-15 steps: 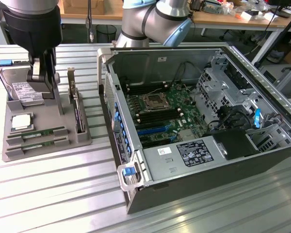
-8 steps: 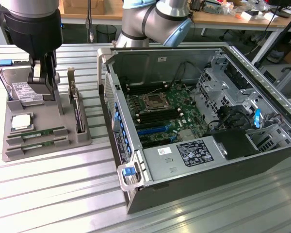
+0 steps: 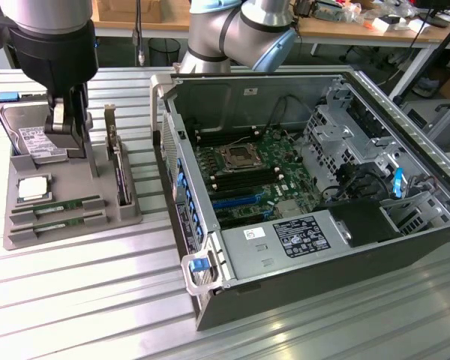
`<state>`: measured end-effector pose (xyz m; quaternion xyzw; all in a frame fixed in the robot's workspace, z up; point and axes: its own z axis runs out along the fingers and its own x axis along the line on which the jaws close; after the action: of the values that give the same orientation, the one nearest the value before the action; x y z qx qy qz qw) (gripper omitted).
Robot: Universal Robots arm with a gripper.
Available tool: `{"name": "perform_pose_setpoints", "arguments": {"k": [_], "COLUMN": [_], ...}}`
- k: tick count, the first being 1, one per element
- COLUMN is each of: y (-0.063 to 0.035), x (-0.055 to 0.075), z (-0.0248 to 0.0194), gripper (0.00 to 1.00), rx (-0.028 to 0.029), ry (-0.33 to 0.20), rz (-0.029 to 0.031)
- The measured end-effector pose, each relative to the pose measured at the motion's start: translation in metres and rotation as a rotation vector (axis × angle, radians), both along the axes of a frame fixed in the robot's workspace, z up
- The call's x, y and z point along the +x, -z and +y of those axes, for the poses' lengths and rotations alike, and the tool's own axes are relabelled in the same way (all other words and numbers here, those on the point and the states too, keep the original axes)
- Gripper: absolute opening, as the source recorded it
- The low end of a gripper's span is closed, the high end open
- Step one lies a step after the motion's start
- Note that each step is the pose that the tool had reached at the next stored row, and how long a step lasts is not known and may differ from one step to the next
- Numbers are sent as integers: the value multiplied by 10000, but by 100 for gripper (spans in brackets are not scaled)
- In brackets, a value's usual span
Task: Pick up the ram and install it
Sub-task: 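Pick up the ram and move it above insertion slot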
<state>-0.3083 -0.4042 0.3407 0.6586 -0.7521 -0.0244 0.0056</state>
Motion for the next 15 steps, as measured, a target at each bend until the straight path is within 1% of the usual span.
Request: {"name": "perform_pose_setpoints", "arguments": {"k": [15], "y": [125], "x": [0], "z": [0], "gripper": [36], "rx": [0], "ry": [0], "rz": [0]}}
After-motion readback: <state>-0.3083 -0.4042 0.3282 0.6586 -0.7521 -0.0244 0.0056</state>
